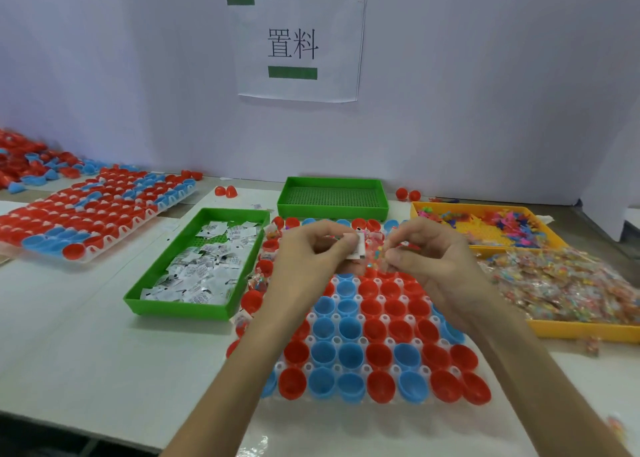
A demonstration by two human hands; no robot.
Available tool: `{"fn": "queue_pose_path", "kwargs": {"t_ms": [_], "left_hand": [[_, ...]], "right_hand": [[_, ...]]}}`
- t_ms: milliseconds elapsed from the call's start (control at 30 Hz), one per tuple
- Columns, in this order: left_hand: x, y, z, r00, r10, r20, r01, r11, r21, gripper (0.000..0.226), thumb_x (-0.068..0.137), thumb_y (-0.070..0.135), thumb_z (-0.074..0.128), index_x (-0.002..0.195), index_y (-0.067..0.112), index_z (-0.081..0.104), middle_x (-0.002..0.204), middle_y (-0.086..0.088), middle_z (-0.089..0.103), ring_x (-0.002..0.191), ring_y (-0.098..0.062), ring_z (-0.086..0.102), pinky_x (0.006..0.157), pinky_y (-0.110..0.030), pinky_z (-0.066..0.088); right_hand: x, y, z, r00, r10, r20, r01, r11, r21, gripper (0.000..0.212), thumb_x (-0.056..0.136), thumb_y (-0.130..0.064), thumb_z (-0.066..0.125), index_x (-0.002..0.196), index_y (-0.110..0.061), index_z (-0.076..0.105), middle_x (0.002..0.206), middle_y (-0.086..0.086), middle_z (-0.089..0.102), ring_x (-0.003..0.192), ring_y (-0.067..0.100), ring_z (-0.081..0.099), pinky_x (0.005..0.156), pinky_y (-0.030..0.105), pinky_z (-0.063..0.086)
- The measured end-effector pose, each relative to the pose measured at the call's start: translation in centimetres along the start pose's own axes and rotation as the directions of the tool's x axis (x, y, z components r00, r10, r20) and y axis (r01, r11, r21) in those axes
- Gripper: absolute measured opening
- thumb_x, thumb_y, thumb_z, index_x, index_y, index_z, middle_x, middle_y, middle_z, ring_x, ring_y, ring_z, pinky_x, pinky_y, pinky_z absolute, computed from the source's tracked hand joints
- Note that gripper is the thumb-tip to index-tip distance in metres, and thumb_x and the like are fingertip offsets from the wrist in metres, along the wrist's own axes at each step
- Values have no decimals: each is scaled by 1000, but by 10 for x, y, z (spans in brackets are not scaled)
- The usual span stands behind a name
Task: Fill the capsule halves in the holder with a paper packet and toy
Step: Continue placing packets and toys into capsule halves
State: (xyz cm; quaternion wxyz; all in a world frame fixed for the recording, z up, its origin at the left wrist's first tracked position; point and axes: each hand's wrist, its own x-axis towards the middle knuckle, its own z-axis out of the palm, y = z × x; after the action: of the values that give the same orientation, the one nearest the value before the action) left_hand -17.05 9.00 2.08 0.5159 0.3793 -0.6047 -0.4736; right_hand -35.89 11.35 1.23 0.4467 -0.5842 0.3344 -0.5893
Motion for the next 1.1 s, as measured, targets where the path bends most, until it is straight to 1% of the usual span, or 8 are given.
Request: {"fn": "queue_pose_path", "kwargs": {"t_ms": [200, 400, 533, 600, 733, 800, 900, 1100], "left_hand": [[-8, 2, 14, 997, -27, 78, 33, 997, -68, 15, 93, 1, 65, 88, 10, 77, 82, -11, 78, 70, -25, 76, 68, -24, 60], [-18, 4, 13, 988, -78, 136, 91, 992, -89, 14, 94, 18, 67, 98, 9, 78, 90, -6, 79, 82, -22, 77, 73, -22, 59], [-24, 3, 11, 998, -46, 49, 50, 994, -100, 7, 89, 4, 71, 93, 4, 76, 82, -9, 78, 76, -20, 77, 68, -17, 57], [-27, 4, 5, 997, -71, -14, 67, 982, -179, 7, 88, 3, 71, 93, 2, 76, 82, -10, 78, 77, -22, 77, 68, -17, 57], [-39, 10, -8, 983, -93, -157, 27, 923, -384, 16, 78, 18, 75, 89, 8, 79, 89, -14, 78, 83, -27, 77, 72, -23, 59], [-45, 12, -10, 974, -112, -198, 11, 892, -452, 18, 74, 22, 74, 89, 13, 80, 89, -16, 77, 84, -28, 77, 72, -24, 59], [-51, 14, -5, 975, -137, -178, 29, 864, -502, 16, 74, 20, 73, 87, 14, 81, 88, -18, 76, 84, -29, 77, 71, -24, 60], [-53, 15, -1, 981, -115, -157, 24, 872, -489, 12, 72, 22, 74, 80, 17, 81, 79, -13, 75, 82, -30, 76, 70, -23, 59]], "right_hand": [[0, 7, 2, 995, -45, -91, 25, 977, -210, 14, 75, -6, 80, 82, -16, 73, 82, 1, 71, 76, 15, 69, 73, 24, 57], [-2, 4, 5, 989, -101, -107, 65, 950, -304, 19, 80, 1, 78, 83, -17, 73, 80, 0, 73, 73, 15, 69, 69, 24, 57], [-1, 1, 1, 993, -93, -66, 58, 910, -410, 16, 83, -9, 78, 87, -24, 75, 84, -1, 74, 75, 16, 69, 69, 24, 58], [5, 1, -21, 973, -128, -190, 19, 871, -490, 16, 86, -10, 76, 86, -26, 75, 84, -6, 74, 75, 10, 70, 68, 18, 56], [34, 5, -91, 846, -206, -492, -261, 645, -719, 16, 90, -11, 70, 85, -26, 72, 89, -2, 75, 76, 6, 65, 61, 14, 48], [49, 16, -118, 857, -126, -499, -392, 468, -792, 10, 91, -12, 69, 91, -21, 75, 99, 4, 75, 81, 10, 60, 70, 25, 44], [67, 36, -134, 921, 55, -387, -387, 254, -886, 15, 91, -14, 70, 103, -15, 77, 111, 5, 74, 91, 12, 60, 80, 27, 43], [95, 64, -134, 926, 230, -299, -343, 186, -921, 25, 92, -16, 68, 117, -14, 74, 123, 4, 70, 110, 18, 63, 90, 30, 48]]}}
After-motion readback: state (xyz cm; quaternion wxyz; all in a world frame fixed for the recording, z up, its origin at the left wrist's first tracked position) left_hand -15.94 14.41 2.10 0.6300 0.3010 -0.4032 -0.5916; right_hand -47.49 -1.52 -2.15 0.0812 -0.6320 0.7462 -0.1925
